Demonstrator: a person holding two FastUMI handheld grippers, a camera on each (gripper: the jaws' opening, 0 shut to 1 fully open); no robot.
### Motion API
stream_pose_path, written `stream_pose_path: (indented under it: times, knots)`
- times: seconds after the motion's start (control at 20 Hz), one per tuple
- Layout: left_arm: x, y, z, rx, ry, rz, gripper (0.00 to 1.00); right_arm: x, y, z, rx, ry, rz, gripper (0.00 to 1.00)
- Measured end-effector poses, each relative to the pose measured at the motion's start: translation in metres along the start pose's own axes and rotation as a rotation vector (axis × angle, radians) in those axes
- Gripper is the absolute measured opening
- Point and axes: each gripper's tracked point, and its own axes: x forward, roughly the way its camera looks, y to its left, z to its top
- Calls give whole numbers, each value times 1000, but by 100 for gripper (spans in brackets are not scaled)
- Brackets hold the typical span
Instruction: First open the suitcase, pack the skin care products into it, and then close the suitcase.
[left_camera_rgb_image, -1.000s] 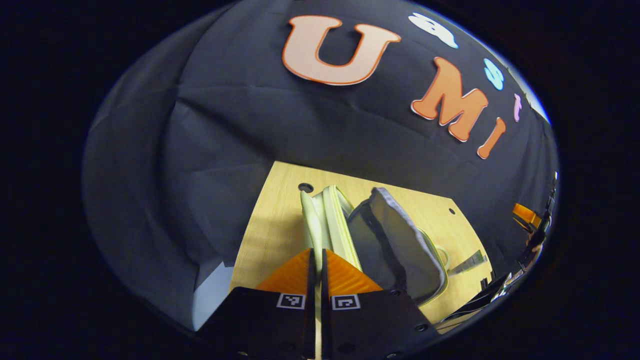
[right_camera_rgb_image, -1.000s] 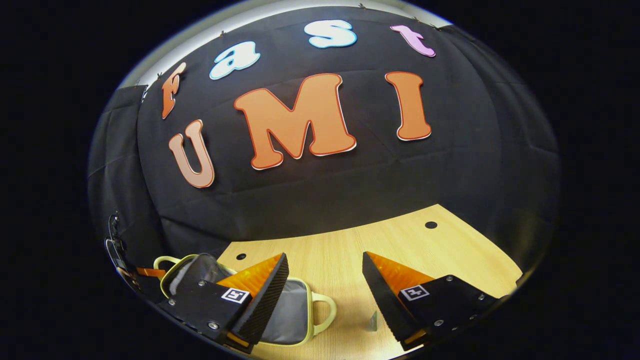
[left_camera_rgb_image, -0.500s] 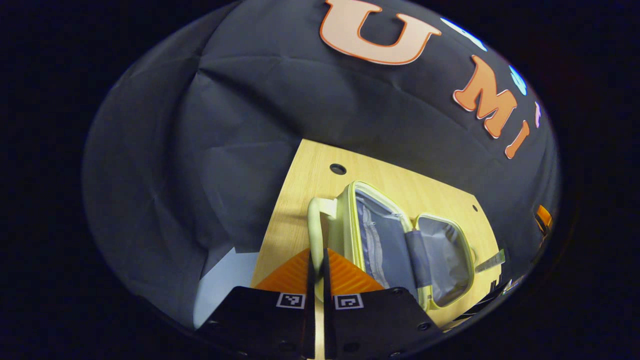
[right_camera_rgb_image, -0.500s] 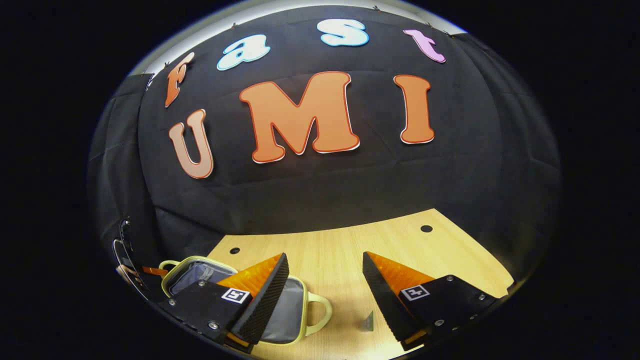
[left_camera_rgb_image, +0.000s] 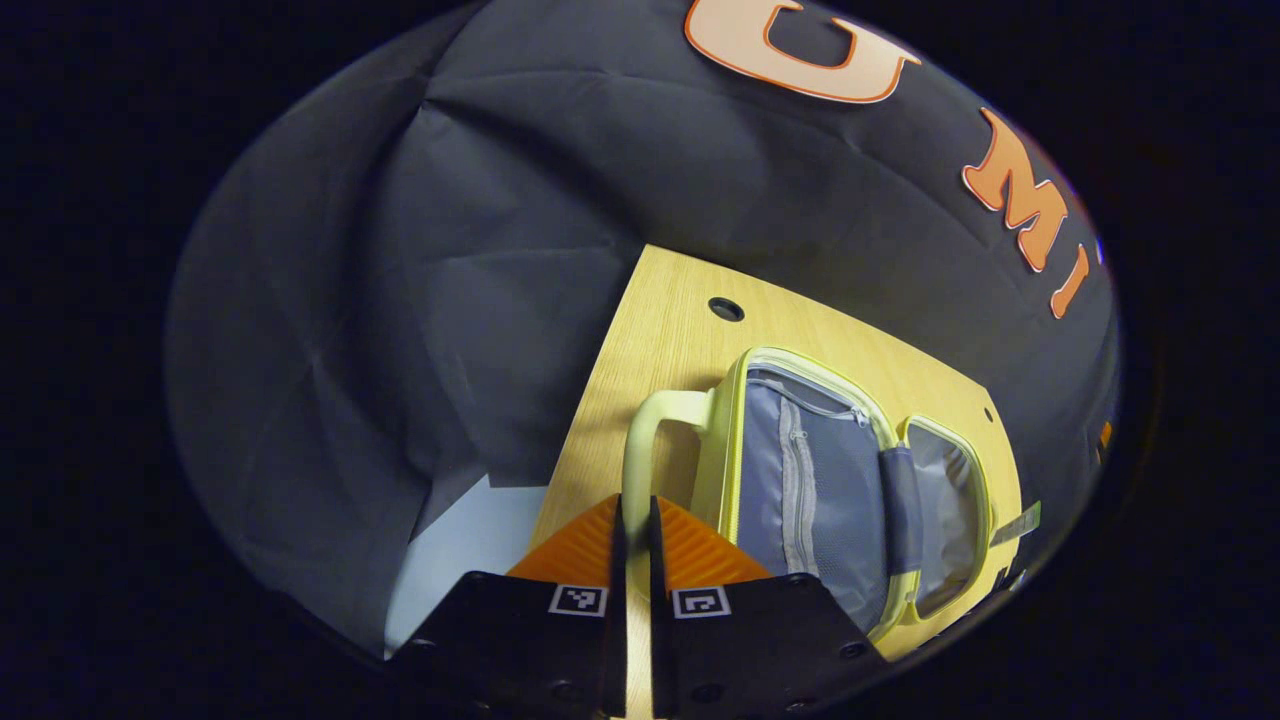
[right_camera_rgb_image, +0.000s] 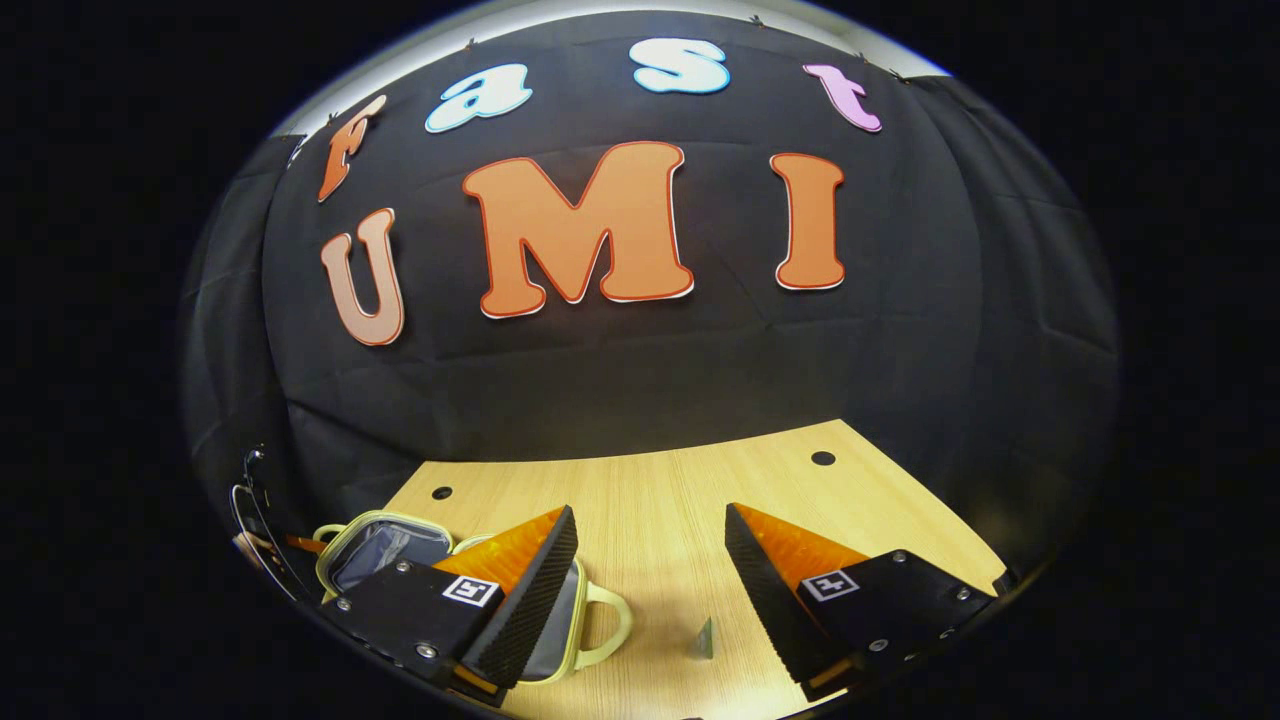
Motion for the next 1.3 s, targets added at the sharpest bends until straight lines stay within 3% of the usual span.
stream_pose_path:
  times: [0.15, 0.2, 0.35, 0.45, 0.8, 1.05, 1.3]
  knots:
    - [-2, 16, 8, 8, -37, 74, 13, -3, -3, 0, -3, -3, -6, 94]
    - [-7, 13, 15, 14, -73, 63, 17, -4, -5, -1, -7, -4, -11, 94]
    - [-38, -2, 45, 56, -181, 72, 100, -7, -14, -4, -19, -10, -26, 94]
    - [-59, -27, 65, 95, -245, 75, 97, -8, -18, -5, -25, -15, -26, 94]
    - [-115, -172, 95, 220, -393, -37, 98, -17, -63, -3, -72, -52, -39, 94]
    - [-143, -307, 82, 310, -443, -132, 97, -17, -114, -2, -84, -47, -25, 94]
    - [-153, -455, 35, 378, -461, -253, 97, -19, -167, -4, -79, -33, 0, 94]
